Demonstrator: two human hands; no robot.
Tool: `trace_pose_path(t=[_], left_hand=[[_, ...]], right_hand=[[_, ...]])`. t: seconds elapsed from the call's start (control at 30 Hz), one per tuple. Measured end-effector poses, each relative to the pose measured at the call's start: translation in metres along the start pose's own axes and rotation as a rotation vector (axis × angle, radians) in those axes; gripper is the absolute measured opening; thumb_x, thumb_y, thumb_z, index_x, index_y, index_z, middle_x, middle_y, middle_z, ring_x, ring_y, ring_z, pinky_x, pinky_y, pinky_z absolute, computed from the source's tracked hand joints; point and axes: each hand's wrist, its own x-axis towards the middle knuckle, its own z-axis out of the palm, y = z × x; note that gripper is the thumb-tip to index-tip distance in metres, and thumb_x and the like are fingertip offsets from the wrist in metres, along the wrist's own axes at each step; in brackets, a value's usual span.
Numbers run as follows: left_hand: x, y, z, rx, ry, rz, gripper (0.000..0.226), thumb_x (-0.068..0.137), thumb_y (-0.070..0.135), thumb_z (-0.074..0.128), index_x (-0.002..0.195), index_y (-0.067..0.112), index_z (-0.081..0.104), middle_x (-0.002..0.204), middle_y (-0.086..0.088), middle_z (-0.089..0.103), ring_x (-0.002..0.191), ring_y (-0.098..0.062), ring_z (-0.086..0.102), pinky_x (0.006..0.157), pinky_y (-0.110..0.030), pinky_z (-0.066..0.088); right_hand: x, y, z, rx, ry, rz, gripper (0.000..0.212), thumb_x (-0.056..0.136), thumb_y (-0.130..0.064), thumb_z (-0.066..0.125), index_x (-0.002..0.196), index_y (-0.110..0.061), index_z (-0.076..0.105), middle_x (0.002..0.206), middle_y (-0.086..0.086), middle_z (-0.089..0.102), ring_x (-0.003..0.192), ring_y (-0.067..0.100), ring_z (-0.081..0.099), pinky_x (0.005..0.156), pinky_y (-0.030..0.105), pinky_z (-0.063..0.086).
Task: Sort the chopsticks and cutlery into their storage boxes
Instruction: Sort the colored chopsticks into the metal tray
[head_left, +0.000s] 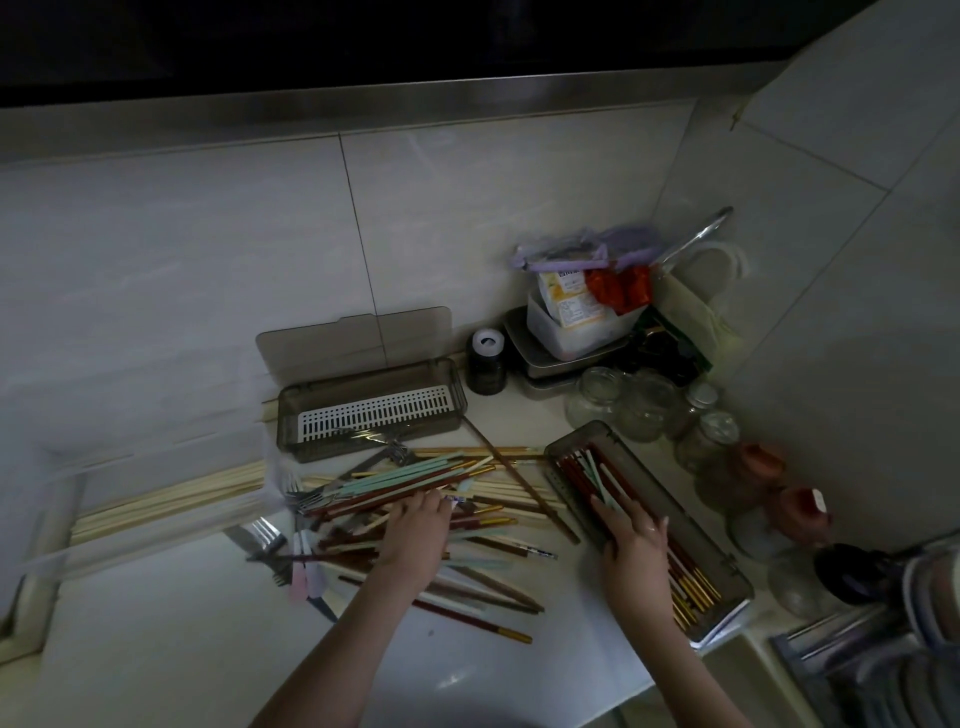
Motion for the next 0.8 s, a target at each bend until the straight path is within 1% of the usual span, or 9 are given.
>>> trace_pose_path(t=[0.2, 0.3, 0.37, 0.43, 0.5, 0.6, 0.67, 0.73, 0.8], left_hand=[[-0.004, -0.010, -0.003, -0.041, 0.038, -0.011, 0.048, 0.092, 0.007, 0.044, 0.138, 0.017, 0.035, 0.138, -0.004, 0.047, 0.129, -0.023, 0.041, 0.105, -0.040, 0.030], [-0.005, -0.015, -0.005, -0.068, 0.129, -0.025, 0.049, 0.085, 0.010, 0.059, 0.130, 0.016, 0.042, 0.129, -0.003, 0.054, 0.122, -0.022, 0.048, 0.104, -0.039, 0.034], [-0.007, -0.017, -0.012, -0.102, 0.186, -0.014, 0.055, 0.068, 0.014, 0.078, 0.118, 0.013, 0.054, 0.113, -0.004, 0.064, 0.107, -0.023, 0.060, 0.093, -0.039, 0.047], [-0.004, -0.015, -0.015, -0.137, 0.342, 0.044, 0.055, 0.052, 0.010, 0.087, 0.101, 0.009, 0.063, 0.091, -0.006, 0.069, 0.082, -0.024, 0.068, 0.070, -0.035, 0.056], [-0.001, -0.006, -0.027, -0.226, 0.500, 0.104, 0.041, 0.061, 0.005, 0.082, 0.098, 0.006, 0.064, 0.083, -0.007, 0.068, 0.071, -0.021, 0.067, 0.058, -0.029, 0.055], [0.002, 0.016, -0.052, -0.643, 0.452, -0.009, 0.025, 0.093, 0.012, 0.053, 0.117, 0.008, 0.057, 0.094, -0.003, 0.065, 0.079, -0.015, 0.064, 0.063, -0.023, 0.051], [0.006, 0.033, -0.061, -0.975, 0.425, -0.146, 0.024, 0.099, 0.019, 0.041, 0.118, 0.013, 0.055, 0.090, 0.001, 0.062, 0.074, -0.009, 0.060, 0.061, -0.020, 0.047], [0.009, 0.048, -0.070, -1.366, 0.416, -0.268, 0.027, 0.101, 0.021, 0.038, 0.116, 0.010, 0.057, 0.085, 0.000, 0.064, 0.070, -0.010, 0.062, 0.064, -0.022, 0.051], [0.009, 0.057, -0.078, -1.708, 0.354, -0.378, 0.025, 0.100, 0.020, 0.041, 0.112, 0.005, 0.059, 0.084, -0.006, 0.067, 0.066, -0.011, 0.066, 0.066, -0.024, 0.055]], right_hand=[[-0.003, -0.005, -0.003, 0.033, -0.020, -0.017, 0.052, 0.094, -0.005, 0.046, 0.141, -0.026, 0.043, 0.153, 0.009, 0.027, 0.145, 0.037, 0.005, 0.113, 0.040, 0.000], [-0.006, -0.013, -0.007, 0.089, -0.002, -0.043, 0.052, 0.093, -0.006, 0.050, 0.140, -0.027, 0.043, 0.155, 0.005, 0.024, 0.145, 0.032, 0.000, 0.113, 0.040, 0.003], [-0.009, -0.022, -0.010, 0.133, 0.075, -0.109, 0.051, 0.089, -0.001, 0.055, 0.135, -0.023, 0.049, 0.151, 0.005, 0.030, 0.144, 0.027, 0.003, 0.114, 0.043, 0.006], [-0.009, -0.030, -0.010, 0.157, 0.167, -0.236, 0.047, 0.084, 0.003, 0.059, 0.127, -0.017, 0.057, 0.143, 0.007, 0.041, 0.141, 0.021, 0.016, 0.115, 0.046, 0.010], [-0.008, -0.042, -0.010, 0.242, 0.172, -0.307, 0.043, 0.085, 0.004, 0.057, 0.122, -0.016, 0.059, 0.136, 0.004, 0.048, 0.134, 0.018, 0.033, 0.115, 0.040, 0.020], [-0.009, -0.068, -0.013, 0.527, -0.027, -0.257, 0.043, 0.090, 0.002, 0.049, 0.120, -0.030, 0.055, 0.123, -0.012, 0.055, 0.116, 0.001, 0.049, 0.102, 0.026, 0.043], [-0.009, -0.083, -0.009, 0.616, -0.175, -0.214, 0.033, 0.094, -0.012, 0.051, 0.123, -0.030, 0.052, 0.119, -0.017, 0.057, 0.109, -0.004, 0.054, 0.097, 0.030, 0.049], [-0.009, -0.094, -0.004, 0.668, -0.295, -0.176, 0.034, 0.095, -0.025, 0.052, 0.128, -0.028, 0.046, 0.118, -0.013, 0.061, 0.104, 0.000, 0.059, 0.093, 0.035, 0.052], [-0.010, -0.104, 0.000, 0.715, -0.329, -0.158, 0.030, 0.095, -0.026, 0.051, 0.125, -0.028, 0.046, 0.103, -0.004, 0.069, 0.089, 0.007, 0.066, 0.083, 0.040, 0.055]])
